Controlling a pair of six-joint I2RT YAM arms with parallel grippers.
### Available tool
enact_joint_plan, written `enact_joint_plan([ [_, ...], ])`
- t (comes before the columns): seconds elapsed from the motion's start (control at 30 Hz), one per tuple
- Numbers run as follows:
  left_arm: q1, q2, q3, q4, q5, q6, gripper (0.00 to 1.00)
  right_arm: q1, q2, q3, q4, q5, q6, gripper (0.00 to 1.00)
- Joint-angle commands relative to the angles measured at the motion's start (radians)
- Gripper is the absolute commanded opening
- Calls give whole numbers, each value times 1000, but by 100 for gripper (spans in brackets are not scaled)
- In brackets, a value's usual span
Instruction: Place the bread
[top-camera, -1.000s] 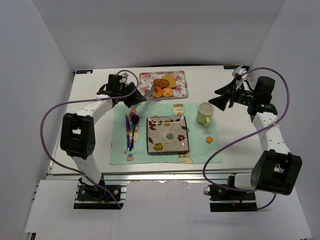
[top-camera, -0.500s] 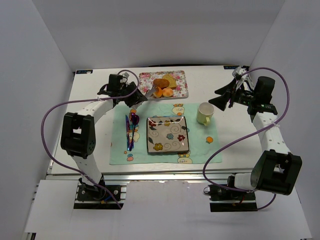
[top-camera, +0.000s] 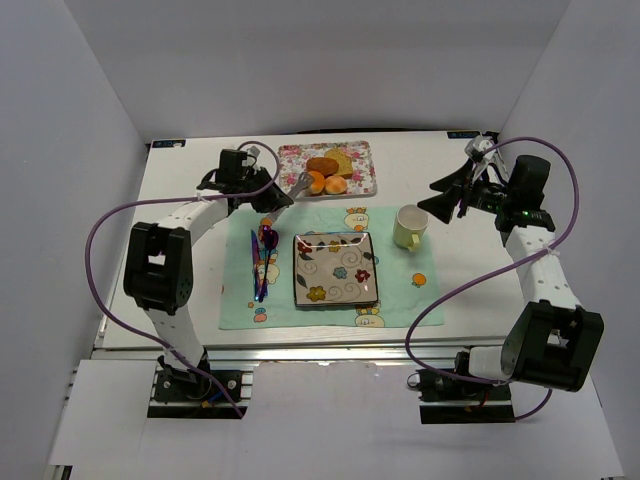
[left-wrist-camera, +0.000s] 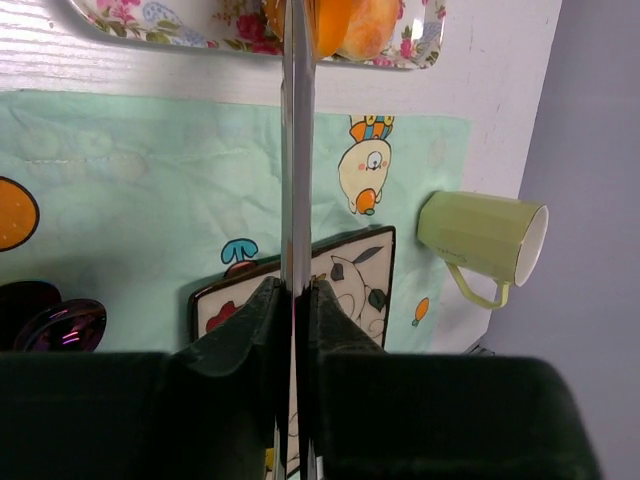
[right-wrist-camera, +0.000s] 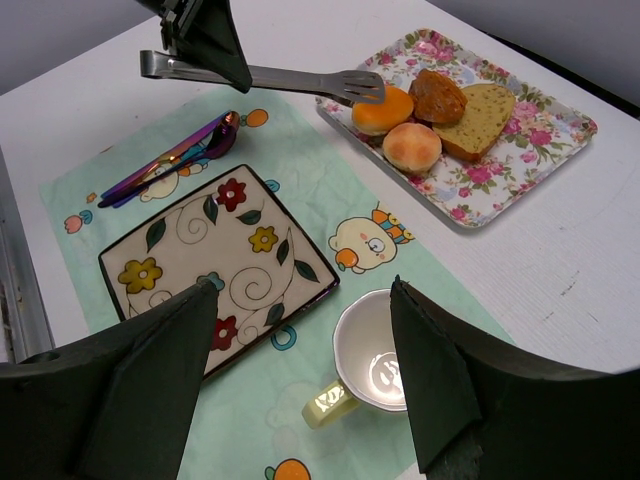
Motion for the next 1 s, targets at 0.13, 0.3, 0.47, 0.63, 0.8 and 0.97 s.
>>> enact_joint_plan([
  [0.13,-6,-156,-41,24,17,24,0,-6,-33,5,26,-27,10,75],
  [0.3,-15,-324,-169,-32,21,65,0,-6,-41,7,26,-29,12,75],
  [0.47,-88,-508,-341,-137,49,99,0,-6,-32,13,24,-32,10,75],
  [0.63,-225,-585,-472,-139,38,72,1,-6,-17,34,1,-36,-2,75],
  [0.8,-286,-601,-499,-158,-14,78,18,-6,-14,39,-5,-44,0,75],
  [0.97,-291,-599,-496,-137,-51,72,48,-6,-24,37,-5,-44,0,75],
])
